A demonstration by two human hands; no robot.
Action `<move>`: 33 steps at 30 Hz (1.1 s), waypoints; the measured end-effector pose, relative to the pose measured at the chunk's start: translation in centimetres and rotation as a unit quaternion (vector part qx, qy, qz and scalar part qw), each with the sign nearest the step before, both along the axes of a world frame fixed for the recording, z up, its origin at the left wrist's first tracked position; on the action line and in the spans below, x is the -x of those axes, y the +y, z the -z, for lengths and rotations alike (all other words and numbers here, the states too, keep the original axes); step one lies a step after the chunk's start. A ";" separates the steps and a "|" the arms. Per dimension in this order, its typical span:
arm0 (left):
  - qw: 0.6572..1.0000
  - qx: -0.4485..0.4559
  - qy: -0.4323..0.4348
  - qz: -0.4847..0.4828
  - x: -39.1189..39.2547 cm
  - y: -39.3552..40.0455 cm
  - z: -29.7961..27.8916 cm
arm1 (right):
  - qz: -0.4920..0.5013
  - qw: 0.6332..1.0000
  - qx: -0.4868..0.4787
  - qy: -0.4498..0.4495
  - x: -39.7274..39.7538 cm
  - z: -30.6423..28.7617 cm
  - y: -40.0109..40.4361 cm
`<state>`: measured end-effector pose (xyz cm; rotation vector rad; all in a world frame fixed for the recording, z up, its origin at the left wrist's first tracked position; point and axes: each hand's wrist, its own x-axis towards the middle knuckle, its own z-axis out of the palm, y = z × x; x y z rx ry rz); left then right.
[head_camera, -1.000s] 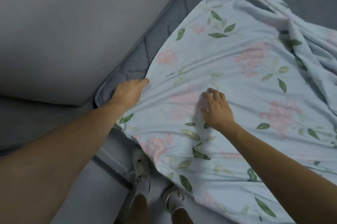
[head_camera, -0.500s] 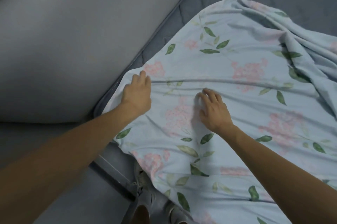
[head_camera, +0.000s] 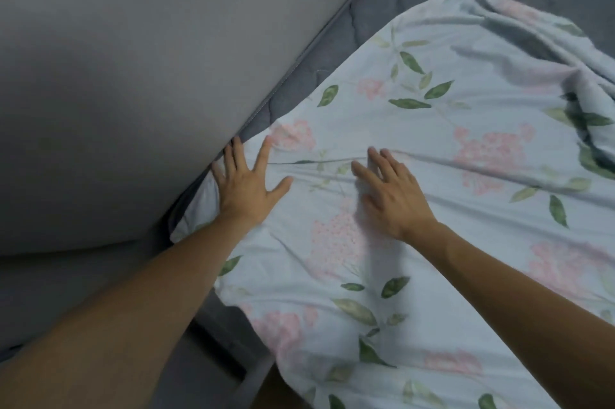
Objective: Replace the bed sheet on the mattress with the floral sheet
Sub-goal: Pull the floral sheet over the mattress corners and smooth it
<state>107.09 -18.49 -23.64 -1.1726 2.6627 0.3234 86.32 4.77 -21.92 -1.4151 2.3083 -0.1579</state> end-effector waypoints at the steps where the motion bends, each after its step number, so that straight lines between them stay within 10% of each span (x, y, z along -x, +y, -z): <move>1: 1.000 0.003 0.002 0.004 -0.2 -0.4 0.1 | -0.012 1.000 0.007 0.002 -0.1 0.2 -1.7; 8: 0.990 0.088 0.073 0.085 -1.5 0.8 -1.6 | -0.033 0.995 0.066 0.070 0.8 -1.1 -13.2; 16: 0.987 -0.065 0.079 -0.122 -0.4 0.0 -2.6 | 0.001 0.998 -0.057 -0.029 0.3 -4.0 -20.8; 25: 0.985 -0.038 0.141 -0.093 -2.7 1.1 -1.4 | 0.079 0.971 0.202 -0.100 -3.3 -2.9 -20.8; 33: 0.992 0.009 0.113 -0.061 -4.9 -0.2 -1.7 | -0.004 0.971 0.217 -0.103 -5.4 -0.1 -21.9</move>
